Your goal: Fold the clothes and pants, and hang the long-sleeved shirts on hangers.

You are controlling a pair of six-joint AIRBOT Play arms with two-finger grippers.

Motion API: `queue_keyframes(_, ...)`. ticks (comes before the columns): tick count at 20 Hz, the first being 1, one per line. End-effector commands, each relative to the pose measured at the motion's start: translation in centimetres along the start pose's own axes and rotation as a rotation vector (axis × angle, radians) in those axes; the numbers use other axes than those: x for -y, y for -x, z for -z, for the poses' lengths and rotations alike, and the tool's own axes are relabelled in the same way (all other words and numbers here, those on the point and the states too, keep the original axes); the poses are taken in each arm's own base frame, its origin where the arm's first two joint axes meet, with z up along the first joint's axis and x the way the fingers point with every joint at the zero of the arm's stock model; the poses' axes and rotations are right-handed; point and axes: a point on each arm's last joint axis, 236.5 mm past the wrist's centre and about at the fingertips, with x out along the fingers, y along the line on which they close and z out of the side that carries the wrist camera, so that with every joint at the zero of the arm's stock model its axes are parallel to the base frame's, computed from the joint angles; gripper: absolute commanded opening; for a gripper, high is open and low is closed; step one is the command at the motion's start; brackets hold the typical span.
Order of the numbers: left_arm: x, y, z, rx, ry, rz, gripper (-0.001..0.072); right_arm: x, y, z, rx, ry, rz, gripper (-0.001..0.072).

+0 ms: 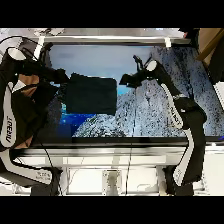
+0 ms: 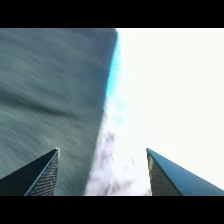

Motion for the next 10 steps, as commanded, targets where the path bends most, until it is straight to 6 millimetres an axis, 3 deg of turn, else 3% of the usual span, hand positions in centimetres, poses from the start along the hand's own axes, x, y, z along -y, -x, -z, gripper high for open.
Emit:
queue_keyframes(1,0.0,0.1,0.0,0.001,0.000,-0.001,0.0023,0.2,-1.6,2.8,-0.117,-0.119,-0.157,0.0630)
queue_keyframes(6,-0.2,0.1,0.0,0.003,0.002,-0.003,0.0023,-2.7,-6.4,4.6,-0.155,-0.118,-0.216,0.0630)
queue_keyframes(10,-0.2,0.2,0.0,0.003,0.003,-0.004,0.0023,-6.7,-8.3,6.2,-0.183,-0.066,-0.267,0.0623)
